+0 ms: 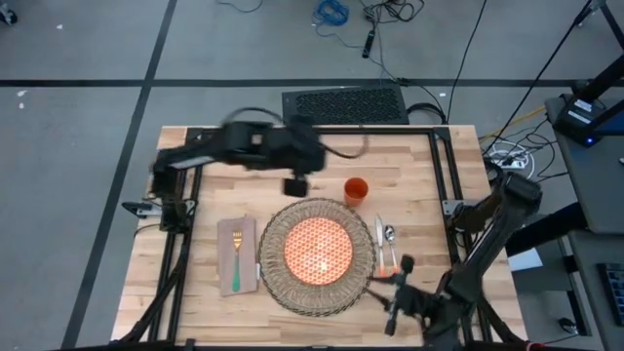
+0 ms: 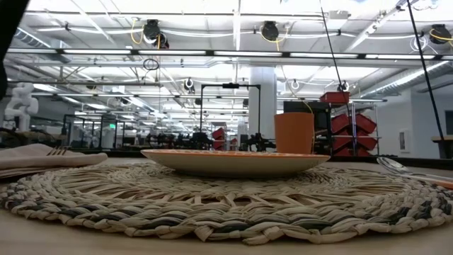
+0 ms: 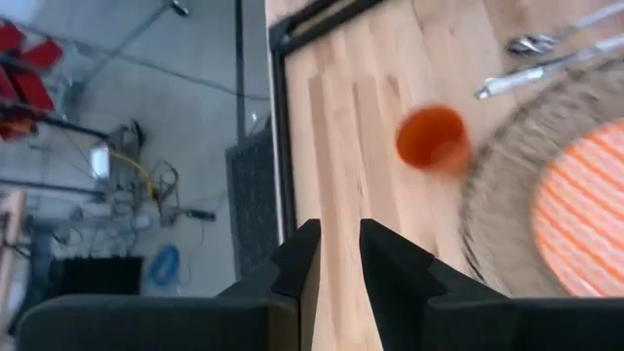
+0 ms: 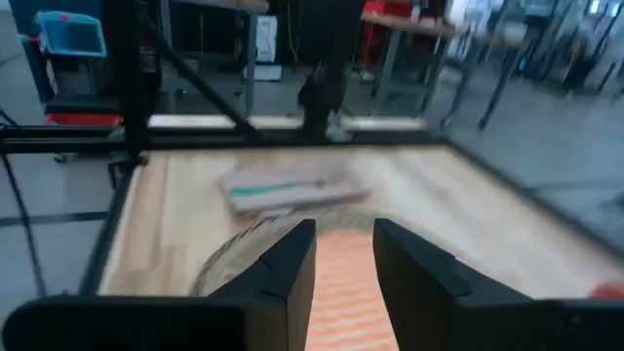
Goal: Set table place
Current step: Return to Home Position
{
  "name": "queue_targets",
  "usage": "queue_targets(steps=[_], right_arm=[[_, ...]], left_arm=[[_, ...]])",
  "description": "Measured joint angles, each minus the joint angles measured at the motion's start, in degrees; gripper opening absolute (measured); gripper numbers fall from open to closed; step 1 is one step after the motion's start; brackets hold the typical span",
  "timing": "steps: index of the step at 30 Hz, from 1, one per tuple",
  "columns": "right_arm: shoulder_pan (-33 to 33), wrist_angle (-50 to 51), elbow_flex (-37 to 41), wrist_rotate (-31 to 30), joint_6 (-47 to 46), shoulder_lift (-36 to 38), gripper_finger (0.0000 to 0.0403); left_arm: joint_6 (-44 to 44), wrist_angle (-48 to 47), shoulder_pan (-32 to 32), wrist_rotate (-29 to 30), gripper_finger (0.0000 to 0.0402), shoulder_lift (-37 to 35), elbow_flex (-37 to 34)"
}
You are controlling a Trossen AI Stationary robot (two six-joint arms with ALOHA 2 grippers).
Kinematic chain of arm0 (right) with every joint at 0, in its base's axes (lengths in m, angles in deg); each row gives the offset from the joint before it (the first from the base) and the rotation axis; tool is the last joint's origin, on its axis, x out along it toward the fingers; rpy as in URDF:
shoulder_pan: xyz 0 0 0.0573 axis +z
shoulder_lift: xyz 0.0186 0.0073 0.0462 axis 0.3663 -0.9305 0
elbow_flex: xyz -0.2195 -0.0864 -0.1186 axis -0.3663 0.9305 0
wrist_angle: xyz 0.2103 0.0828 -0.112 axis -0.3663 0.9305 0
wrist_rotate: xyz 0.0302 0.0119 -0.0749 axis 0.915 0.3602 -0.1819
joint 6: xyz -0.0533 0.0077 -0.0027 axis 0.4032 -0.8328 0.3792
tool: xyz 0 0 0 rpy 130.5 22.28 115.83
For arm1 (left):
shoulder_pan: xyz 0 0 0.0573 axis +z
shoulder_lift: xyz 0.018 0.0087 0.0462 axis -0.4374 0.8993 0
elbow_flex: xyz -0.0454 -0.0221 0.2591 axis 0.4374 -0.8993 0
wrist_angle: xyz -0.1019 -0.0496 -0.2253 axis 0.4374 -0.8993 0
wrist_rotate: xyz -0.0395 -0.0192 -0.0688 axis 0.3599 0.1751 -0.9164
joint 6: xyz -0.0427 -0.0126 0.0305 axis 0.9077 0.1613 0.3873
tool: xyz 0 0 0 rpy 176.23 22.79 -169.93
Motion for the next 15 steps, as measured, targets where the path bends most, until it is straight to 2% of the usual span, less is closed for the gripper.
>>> queue_targets(steps=[3, 6, 8, 10, 12, 15], right_arm=[[0.00, 5.30, -0.01, -1.00, 5.63, 7.52, 0.0096], [0.12, 18.07, -0.02, -1.23, 2.58, 15.75, 0.0096], [0.15, 30.58, -0.02, -0.85, -5.16, 21.01, 0.0096], [0.15, 43.77, -0.02, 1.22, -15.91, 25.34, 0.0096], [-0.04, 58.93, -0.02, 5.92, -29.43, 28.57, 0.0096], [-0.44, 78.03, -0.02, 14.21, -48.47, 30.15, 0.0096]], left_arm=[[4.83, -6.67, -1.34, 0.91, 0.0063, -5.18, -1.34], [11.08, -15.62, -3.19, 3.79, 0.0063, -8.73, -2.45], [15.64, -19.39, -4.32, 5.45, 0.0063, -11.22, -4.46], [19.03, -18.55, -5.67, 6.10, 0.0063, -15.13, -9.45], [21.85, -18.65, -7.53, 6.57, 0.0063, -19.94, -15.64], [28.01, -19.02, -9.36, 11.29, 0.0063, -27.91, -27.53]])
